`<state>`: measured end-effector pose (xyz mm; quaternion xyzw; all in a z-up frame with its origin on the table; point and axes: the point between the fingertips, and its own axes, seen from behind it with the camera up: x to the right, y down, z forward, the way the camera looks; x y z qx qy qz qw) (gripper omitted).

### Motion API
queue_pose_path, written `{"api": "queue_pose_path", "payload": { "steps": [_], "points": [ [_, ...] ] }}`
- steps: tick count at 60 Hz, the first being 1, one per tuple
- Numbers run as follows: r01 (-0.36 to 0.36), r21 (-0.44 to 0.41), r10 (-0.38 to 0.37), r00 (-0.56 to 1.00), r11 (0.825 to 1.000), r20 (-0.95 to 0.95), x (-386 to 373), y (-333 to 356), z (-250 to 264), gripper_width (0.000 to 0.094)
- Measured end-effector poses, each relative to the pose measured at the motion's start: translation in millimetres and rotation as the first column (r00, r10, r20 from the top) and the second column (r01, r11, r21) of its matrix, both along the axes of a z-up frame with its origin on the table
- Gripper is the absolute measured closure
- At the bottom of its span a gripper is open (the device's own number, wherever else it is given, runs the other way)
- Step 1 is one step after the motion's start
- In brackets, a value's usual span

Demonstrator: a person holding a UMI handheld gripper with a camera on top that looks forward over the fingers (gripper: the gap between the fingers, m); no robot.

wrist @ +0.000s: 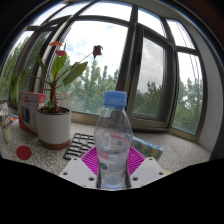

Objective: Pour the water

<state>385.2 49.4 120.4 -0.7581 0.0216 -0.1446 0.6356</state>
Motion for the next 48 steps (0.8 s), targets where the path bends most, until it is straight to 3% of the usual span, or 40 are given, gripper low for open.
{"api": "queue_pose_path", "payload": {
  "steps": [12,20,27,33,41,48],
  "points": [
    [0.132,0.080,-0.152,0.930,0.988,0.336,-31.5,0.4,96.1,0.0616],
    [0.147,0.164,-0.219,0.728,0.975,0.650,-92.0,9.8,174.7,0.0615],
    [0.078,0.219,-0.231,0.421,0.973,0.877,-175.4,24.1,223.1,0.0617],
    [0.001,0.208,-0.207,0.121,0.978,0.971,-252.8,43.1,231.7,0.0616],
    [-0.090,0.111,-0.128,-0.219,0.990,0.967,-335.0,66.4,215.7,0.0616],
    [-0.170,0.020,-0.097,-0.453,0.985,0.886,-392.4,76.5,182.8,0.0614]
  ]
}}
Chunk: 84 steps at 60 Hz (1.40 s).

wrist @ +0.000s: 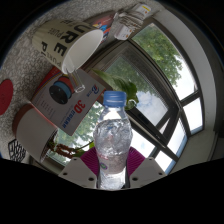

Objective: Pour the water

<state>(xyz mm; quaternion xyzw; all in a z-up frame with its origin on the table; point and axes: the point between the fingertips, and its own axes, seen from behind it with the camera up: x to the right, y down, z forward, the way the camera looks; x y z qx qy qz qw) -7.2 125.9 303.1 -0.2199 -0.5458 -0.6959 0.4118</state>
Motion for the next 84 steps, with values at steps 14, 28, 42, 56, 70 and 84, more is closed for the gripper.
{"api": "queue_pose_path", "payload": {
  "steps": [14,28,42,56,70,84],
  "points": [
    [-0.036,-0.058,0.045,0.987,0.998,0.153,-29.1,13.6,-33.5,0.0614],
    [-0.114,-0.006,0.107,0.944,0.993,-0.312,-16.4,-13.8,40.0,0.0615],
    [-0.308,0.035,0.075,0.116,0.951,-0.990,23.5,-46.2,62.4,0.0616],
    [-0.354,-0.033,-0.211,-0.478,0.935,-0.853,61.6,-27.3,-73.6,0.0617],
    [-0.340,-0.158,-0.329,-0.534,0.927,-0.779,64.3,-10.7,-200.4,0.0616],
    [-0.353,-0.133,-0.313,-0.522,0.926,-0.794,63.5,-11.7,-218.1,0.0523]
  ]
}}
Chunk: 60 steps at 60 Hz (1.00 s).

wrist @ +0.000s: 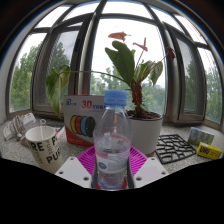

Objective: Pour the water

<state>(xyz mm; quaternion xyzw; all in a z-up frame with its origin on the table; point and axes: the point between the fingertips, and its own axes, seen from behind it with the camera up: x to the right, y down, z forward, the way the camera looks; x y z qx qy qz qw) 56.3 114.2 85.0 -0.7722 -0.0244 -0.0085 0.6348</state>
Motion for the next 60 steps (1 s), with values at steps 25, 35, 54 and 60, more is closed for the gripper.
{"api": "queue_pose_path", "payload": {
  "steps": [25,35,54,60],
  "points": [
    [0.121,-0.204,-0.117,0.993,0.971,0.032,-2.4,-98.4,17.6,0.0081],
    [0.142,-0.223,-0.136,0.990,0.964,0.045,-20.7,-180.3,39.3,0.0082],
    [0.181,-0.225,-0.179,0.983,0.957,0.028,-37.0,-280.5,60.9,0.0083],
    [0.192,-0.215,-0.188,0.981,0.958,0.039,-36.6,-291.6,66.1,0.0081]
  ]
}}
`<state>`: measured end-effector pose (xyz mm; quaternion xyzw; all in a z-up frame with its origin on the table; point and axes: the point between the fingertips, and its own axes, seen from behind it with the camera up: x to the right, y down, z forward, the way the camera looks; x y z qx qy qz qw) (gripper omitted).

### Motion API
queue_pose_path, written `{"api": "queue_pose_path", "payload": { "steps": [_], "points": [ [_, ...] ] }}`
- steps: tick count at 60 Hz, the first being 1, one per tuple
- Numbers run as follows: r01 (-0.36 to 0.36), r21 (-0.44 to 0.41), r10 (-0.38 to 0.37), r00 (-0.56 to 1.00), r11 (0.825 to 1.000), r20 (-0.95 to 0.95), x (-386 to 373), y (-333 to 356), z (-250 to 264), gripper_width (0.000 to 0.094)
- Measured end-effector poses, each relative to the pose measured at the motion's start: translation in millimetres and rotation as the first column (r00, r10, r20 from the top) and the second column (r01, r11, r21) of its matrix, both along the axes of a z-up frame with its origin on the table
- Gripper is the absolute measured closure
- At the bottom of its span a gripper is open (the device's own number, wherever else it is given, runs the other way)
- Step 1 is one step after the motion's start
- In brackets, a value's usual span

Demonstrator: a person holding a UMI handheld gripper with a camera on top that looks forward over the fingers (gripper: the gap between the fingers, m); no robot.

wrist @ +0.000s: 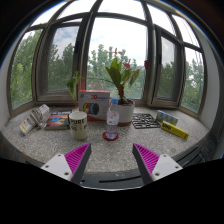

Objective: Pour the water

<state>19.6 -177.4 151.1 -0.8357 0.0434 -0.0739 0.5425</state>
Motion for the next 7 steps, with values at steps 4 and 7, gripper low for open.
{"api": "queue_pose_path", "payload": {
  "steps": [4,7],
  "points": [
    [-0.001,0.013,0.001,1.000,1.000,0.014,-1.9,-3.2,5.4,0.0083],
    [0.004,0.016,-0.004,1.000,1.000,0.006,-2.7,-3.8,6.0,0.0081]
  ]
}}
